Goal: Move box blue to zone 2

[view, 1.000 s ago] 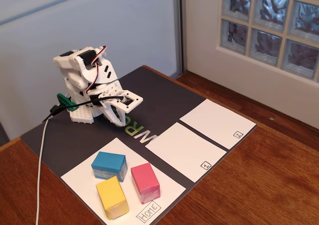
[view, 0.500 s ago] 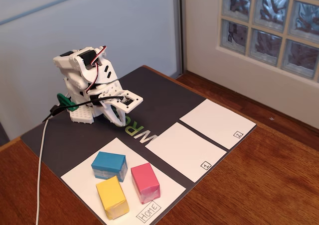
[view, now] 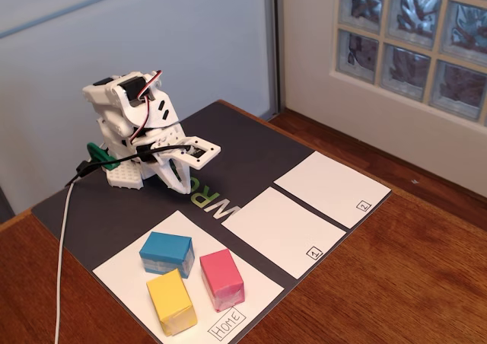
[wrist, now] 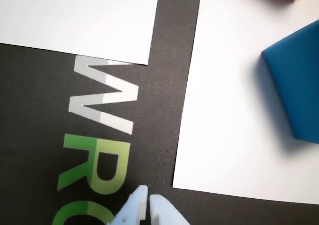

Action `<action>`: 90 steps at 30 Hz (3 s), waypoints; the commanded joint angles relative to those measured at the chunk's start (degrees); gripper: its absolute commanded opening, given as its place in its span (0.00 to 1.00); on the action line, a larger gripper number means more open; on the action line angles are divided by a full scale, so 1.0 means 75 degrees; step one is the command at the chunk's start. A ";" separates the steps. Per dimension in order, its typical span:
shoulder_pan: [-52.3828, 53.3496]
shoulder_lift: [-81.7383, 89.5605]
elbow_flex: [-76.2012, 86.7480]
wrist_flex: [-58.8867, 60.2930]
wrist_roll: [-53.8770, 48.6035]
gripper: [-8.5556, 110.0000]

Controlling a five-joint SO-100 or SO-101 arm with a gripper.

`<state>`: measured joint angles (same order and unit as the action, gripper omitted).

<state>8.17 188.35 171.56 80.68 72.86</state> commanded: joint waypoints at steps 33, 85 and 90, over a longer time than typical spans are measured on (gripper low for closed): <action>0.1805 -1.0840 -1.2082 0.2320 -0.5660 0.07; 0.3082 -1.3887 -1.1871 0.0117 -0.5918 0.32; 0.3070 -1.3805 -1.1766 0.0117 -0.5977 0.35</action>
<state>31.99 83.32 83.58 82.00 28.12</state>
